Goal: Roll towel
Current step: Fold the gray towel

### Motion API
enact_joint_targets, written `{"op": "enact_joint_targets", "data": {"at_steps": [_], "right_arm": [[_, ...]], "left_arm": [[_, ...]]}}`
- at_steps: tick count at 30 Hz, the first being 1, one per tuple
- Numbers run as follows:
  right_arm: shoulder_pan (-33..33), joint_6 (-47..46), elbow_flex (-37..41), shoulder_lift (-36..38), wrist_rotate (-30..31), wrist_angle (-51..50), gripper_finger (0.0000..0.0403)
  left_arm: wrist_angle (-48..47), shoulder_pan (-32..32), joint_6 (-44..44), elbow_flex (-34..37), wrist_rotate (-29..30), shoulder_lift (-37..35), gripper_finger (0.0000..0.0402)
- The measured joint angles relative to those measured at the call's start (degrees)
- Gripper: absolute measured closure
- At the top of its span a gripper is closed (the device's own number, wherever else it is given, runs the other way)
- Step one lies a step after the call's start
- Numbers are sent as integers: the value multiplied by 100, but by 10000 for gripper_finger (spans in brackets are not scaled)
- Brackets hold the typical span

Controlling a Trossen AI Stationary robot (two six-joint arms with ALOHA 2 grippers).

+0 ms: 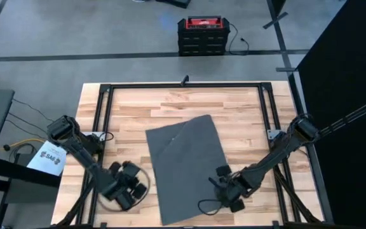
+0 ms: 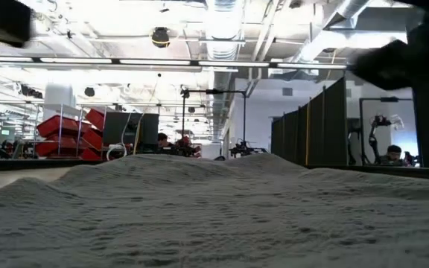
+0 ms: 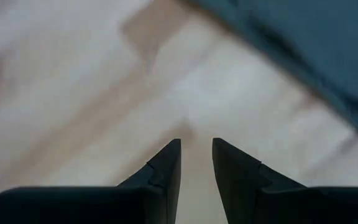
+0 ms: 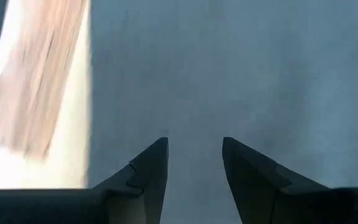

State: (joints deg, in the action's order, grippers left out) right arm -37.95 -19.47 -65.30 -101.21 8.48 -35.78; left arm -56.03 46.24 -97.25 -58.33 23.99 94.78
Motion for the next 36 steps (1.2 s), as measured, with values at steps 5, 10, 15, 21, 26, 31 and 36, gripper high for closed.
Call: {"op": "enact_joint_targets", "data": {"at_steps": [5,10,15,21,26,31,36], "right_arm": [[493,994,29,24,304,808,262],[1140,1750,367,-199,121,1793,262],[1470,1783,795,-209,58,2075,262],[1657,1823,1045,-207,50,2493,262],[1868,2227,1052,-201,65,3044,262],[2158,2519,1049,-198,67,3536,262],[2323,2602,1048,-196,66,3561,262]], "left_arm": [[242,-1272,1882,-2,78,-1,324],[341,-2547,3663,0,135,-2,324],[1449,-3445,5088,93,-286,-4,324],[3177,-3773,6124,229,-1083,-4,324],[3793,-3722,6377,236,-1428,-2,324],[3507,-3702,6448,158,-1500,-4,324],[2724,-4069,6137,149,-1473,99,324]]}}
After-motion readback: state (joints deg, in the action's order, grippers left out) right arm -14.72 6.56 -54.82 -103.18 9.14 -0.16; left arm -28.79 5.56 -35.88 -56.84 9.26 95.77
